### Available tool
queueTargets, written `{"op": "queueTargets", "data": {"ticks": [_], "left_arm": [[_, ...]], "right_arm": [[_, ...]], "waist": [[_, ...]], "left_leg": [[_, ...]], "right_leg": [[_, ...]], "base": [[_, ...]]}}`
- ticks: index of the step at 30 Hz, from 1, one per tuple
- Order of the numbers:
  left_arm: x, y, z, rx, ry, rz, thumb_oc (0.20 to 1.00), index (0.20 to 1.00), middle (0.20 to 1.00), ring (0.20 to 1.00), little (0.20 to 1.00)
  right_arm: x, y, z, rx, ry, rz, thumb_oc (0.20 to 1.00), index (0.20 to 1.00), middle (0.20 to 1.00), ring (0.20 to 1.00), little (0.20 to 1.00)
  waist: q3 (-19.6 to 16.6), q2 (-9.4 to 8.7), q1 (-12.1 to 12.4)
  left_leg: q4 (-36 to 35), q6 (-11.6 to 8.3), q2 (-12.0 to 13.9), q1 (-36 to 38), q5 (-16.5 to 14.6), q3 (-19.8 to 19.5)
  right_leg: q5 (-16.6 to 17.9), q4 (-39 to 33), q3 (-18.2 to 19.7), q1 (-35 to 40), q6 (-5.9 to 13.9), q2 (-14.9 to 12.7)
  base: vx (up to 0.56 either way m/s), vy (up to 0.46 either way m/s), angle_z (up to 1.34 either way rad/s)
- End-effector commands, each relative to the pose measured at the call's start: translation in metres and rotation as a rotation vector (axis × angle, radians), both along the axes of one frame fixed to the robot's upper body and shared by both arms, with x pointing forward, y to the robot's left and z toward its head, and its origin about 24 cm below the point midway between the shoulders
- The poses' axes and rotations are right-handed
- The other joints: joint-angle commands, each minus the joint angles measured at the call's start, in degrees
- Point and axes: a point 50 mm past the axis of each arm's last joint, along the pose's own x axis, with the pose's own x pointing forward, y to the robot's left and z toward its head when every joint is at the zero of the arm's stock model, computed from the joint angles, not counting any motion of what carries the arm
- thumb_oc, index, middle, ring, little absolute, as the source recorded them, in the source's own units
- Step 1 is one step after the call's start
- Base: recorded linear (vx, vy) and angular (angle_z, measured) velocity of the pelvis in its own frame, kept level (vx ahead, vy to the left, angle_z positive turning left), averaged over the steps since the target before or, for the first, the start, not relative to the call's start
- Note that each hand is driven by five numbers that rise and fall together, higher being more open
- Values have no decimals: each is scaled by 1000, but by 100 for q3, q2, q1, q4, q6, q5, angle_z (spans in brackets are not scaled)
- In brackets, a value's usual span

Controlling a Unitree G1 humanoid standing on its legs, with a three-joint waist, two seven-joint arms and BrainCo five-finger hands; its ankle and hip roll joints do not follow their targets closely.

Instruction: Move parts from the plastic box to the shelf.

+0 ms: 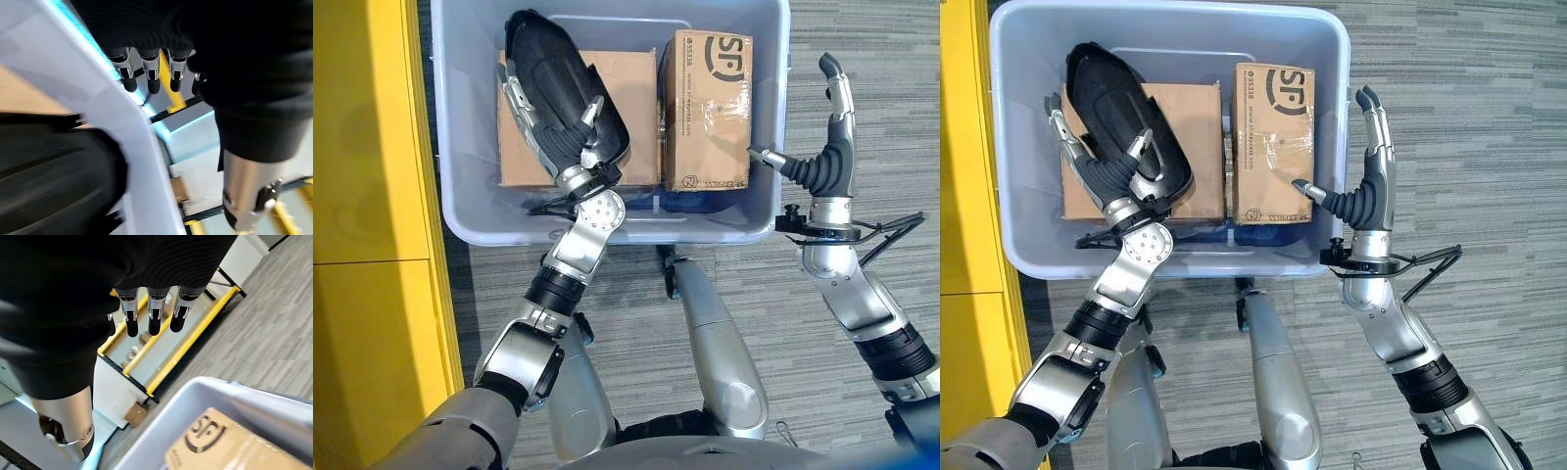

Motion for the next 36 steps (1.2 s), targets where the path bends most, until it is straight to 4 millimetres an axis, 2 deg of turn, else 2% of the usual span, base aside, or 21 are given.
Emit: {"op": "queueTargets", "data": {"ticks": [1, 7, 9, 13, 17, 19, 22, 25, 27, 28, 30, 33, 35, 36], "left_arm": [[-6, 19, 4, -14, -75, 142, 1000, 1000, 1000, 1000, 1000], [-4, 22, -25, -64, 69, 114, 1000, 1000, 1000, 1000, 1000], [-3, 21, -34, -147, 125, 123, 1000, 1000, 1000, 1000, 1000], [-2, 21, -39, -185, 141, 153, 1000, 1000, 1000, 1000, 1000], [2, 19, -33, -142, 133, 134, 1000, 1000, 1000, 1000, 1000], [9, 13, -25, -36, 138, 39, 1000, 1000, 1000, 1000, 1000], [12, 5, -11, 79, 84, 38, 1000, 1000, 1000, 1000, 1000], [14, 0, 2, 89, 29, -4, 1000, 1000, 1000, 1000, 1000], [12, -7, 22, 133, -56, -31, 1000, 1000, 1000, 1000, 1000], [13, -10, 26, 142, -48, -42, 1000, 1000, 1000, 1000, 1000], [17, -12, 22, 119, 18, -35, 1000, 1000, 1000, 1000, 1000], [22, -10, 0, -55, 140, -1, 1000, 1000, 1000, 1000, 1000], [22, -3, -12, -125, 164, 76, 1000, 1000, 1000, 1000, 1000], [24, 2, -18, -132, 200, 98, 1000, 1000, 1000, 1000, 1000]], "right_arm": [[-5, 6, 11, 82, -101, 33, 1000, 1000, 1000, 1000, 1000], [-3, 5, 9, 120, -108, 7, 1000, 1000, 1000, 1000, 1000], [-2, 4, 13, 124, -113, 7, 1000, 1000, 1000, 1000, 1000], [0, 5, 16, 127, -107, 13, 1000, 1000, 1000, 1000, 1000], [1, 7, 18, 127, -102, 18, 1000, 1000, 1000, 1000, 1000], [2, 6, 20, 132, -109, 15, 1000, 1000, 1000, 1000, 1000], [5, 4, 23, 123, -108, 12, 1000, 1000, 1000, 1000, 1000], [6, 4, 23, 121, -107, 14, 1000, 1000, 1000, 1000, 1000], [6, 3, 22, 113, -99, 17, 1000, 1000, 1000, 1000, 1000], [7, 4, 22, 113, -94, 18, 1000, 1000, 1000, 1000, 1000], [8, 5, 23, 108, -86, 23, 1000, 1000, 1000, 1000, 1000], [10, 7, 22, 103, -70, 26, 1000, 1000, 1000, 1000, 1000], [12, 7, 22, 105, -62, 26, 1000, 1000, 1000, 1000, 1000], [12, 7, 20, 109, -54, 28, 1000, 1000, 1000, 1000, 1000]], "waist": [[-225, -560, 5], [-225, -602, 134], [-225, -635, 152], [-225, -682, 151], [-225, -747, 148], [-225, -784, 130], [-225, -806, 83], [-225, -835, 34], [-225, -841, -18], [-225, -841, -28], [-225, -849, -39], [-225, -871, -51], [-225, -898, -41], [-225, -930, -53]], "left_leg": [[487, -219, -144, -390, -388, 18], [508, -215, -167, -549, -352, -31], [547, -208, -185, -660, -348, -34], [596, -201, -196, -778, -344, -33], [636, -192, -220, -941, -321, -39], [693, -183, -227, -1053, -324, -41], [777, -175, -245, -1159, -337, -37], [853, -168, -241, -1219, -364, -42], [946, -162, -229, -1256, -401, -49], [976, -159, -236, -1279, -411, -58], [1034, -162, -237, -1312, -425, -61], [1065, -163, -261, -1374, -424, -52], [1060, -168, -257, -1402, -413, -43], [1100, -204, -277, -1323, -542, -100]], "right_leg": [[229, -668, -79, 417, 185, 165], [261, -715, -179, 366, 185, 115], [270, -677, -203, 279, 191, 105], [258, -599, -223, 180, 195, 104], [249, -503, -246, 31, 177, 127], [239, -404, -254, -78, 168, 132], [226, -311, -258, -180, 145, 151], [199, -232, -244, -237, 132, 167], [151, -109, -200, -280, 121, 190], [144, -81, -198, -296, 122, 197], [135, -38, -205, -318, 121, 190], [138, -30, -212, -367, 142, 179], [134, -25, -231, -393, 141, 173], [22, 0, -210, -288, 176, 167]], "base": [[-1, -46, 2], [0, -45, 8], [1, -25, 11], [6, -22, 6], [3, -36, 1], [3, -45, 3], [7, -20, 2], [0, 0, 0], [45, -5, -2], [48, 1, -3], [0, 0, 0], [0, 0, 0], [29, -16, 0], [59, -38, 1]]}}
